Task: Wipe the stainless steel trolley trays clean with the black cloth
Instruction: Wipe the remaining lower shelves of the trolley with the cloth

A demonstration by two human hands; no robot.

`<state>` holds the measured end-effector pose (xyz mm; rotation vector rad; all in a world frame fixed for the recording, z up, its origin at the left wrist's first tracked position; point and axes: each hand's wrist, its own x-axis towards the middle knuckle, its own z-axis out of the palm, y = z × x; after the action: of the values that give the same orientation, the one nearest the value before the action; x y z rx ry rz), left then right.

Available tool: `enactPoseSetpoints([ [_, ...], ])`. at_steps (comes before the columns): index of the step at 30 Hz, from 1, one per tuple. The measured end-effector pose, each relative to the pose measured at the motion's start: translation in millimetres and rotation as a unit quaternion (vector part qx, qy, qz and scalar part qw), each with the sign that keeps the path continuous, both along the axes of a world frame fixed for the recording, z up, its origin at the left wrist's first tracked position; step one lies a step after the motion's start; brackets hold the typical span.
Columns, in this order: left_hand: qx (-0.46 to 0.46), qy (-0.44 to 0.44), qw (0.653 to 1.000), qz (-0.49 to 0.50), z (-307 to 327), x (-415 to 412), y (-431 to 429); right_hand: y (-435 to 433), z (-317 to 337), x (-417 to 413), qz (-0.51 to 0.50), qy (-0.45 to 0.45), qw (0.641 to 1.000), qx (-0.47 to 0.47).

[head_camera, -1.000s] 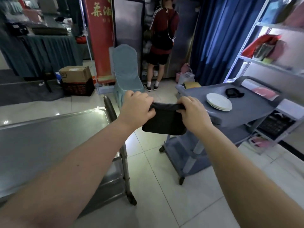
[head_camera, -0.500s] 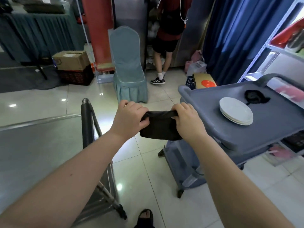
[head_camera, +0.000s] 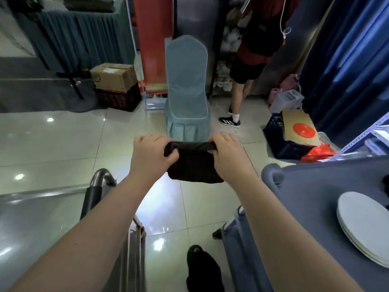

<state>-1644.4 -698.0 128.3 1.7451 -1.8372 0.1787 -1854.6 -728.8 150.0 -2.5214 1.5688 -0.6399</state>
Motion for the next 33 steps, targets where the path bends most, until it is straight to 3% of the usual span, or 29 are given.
enactPoseSetpoints([
  [7, 0.015, -0.063, 0.995, 0.081, 9.2, 45.4, -138.5, -180.4, 3.6, 56.1, 0.082, 0.000, 0.996, -0.024],
  [11, 0.079, -0.077, 0.983, 0.147, 2.1, 83.1, -193.3, -259.7, -4.4, 106.7, 0.142, 0.029, 0.989, -0.022],
  [16, 0.103, -0.073, 0.970, 0.207, -16.2, 151.2, -249.2, -340.7, -26.9, 184.2, 0.211, 0.047, 0.976, -0.006],
  [21, 0.128, -0.033, 0.966, 0.223, -24.5, 223.1, -334.9, -418.7, -39.6, 259.5, 0.204, 0.042, 0.977, 0.037],
  [26, 0.113, -0.005, 0.969, 0.221, -31.1, 289.5, -410.1, -502.0, -31.3, 332.9, 0.205, 0.054, 0.977, 0.008],
  [33, 0.120, -0.056, 0.944, 0.301, -39.0, 398.7, -466.9, -595.1, -32.7, 471.0, 0.316, 0.083, 0.945, -0.025],
])
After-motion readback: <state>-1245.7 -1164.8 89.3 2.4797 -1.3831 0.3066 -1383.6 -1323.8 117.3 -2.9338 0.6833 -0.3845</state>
